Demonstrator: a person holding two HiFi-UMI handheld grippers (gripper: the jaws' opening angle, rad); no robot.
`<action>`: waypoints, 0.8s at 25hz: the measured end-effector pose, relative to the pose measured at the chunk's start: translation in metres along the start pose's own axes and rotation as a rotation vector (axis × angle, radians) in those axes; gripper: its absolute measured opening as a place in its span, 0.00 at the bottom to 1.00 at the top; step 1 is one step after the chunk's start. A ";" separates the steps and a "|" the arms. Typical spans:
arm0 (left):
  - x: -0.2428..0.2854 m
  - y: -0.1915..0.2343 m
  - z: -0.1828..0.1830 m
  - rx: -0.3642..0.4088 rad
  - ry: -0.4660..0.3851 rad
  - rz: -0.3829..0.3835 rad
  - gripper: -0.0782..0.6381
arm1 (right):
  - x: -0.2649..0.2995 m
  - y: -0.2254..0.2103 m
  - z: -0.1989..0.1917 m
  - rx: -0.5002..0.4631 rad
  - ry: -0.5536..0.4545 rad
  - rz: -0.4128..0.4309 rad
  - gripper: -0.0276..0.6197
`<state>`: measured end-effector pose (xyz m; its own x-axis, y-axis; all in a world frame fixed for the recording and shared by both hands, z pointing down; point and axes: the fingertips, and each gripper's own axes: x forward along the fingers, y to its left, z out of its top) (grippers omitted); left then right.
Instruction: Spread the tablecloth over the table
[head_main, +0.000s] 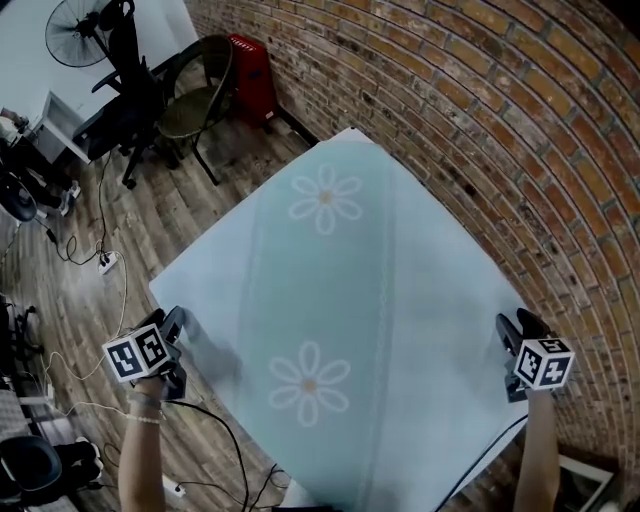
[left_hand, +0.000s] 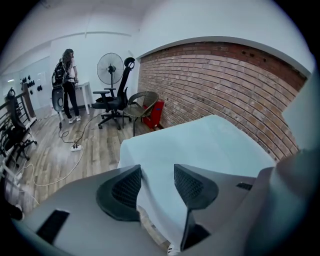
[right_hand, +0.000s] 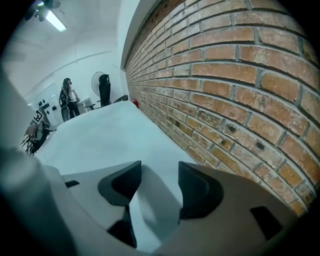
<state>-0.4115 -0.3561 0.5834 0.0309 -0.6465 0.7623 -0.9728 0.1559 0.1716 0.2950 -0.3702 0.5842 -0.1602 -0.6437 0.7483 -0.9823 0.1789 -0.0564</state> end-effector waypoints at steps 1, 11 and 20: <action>0.002 0.002 0.003 0.002 0.000 0.005 0.40 | 0.003 0.001 0.003 0.002 -0.005 -0.004 0.43; 0.021 0.010 0.034 0.092 -0.014 0.072 0.41 | 0.027 0.006 0.032 0.007 -0.019 -0.015 0.43; 0.036 0.007 0.050 0.093 -0.034 0.068 0.40 | 0.042 0.003 0.047 0.019 -0.023 -0.028 0.43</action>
<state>-0.4286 -0.4154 0.5806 -0.0423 -0.6616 0.7486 -0.9896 0.1311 0.0599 0.2807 -0.4318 0.5840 -0.1347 -0.6654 0.7342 -0.9880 0.1469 -0.0481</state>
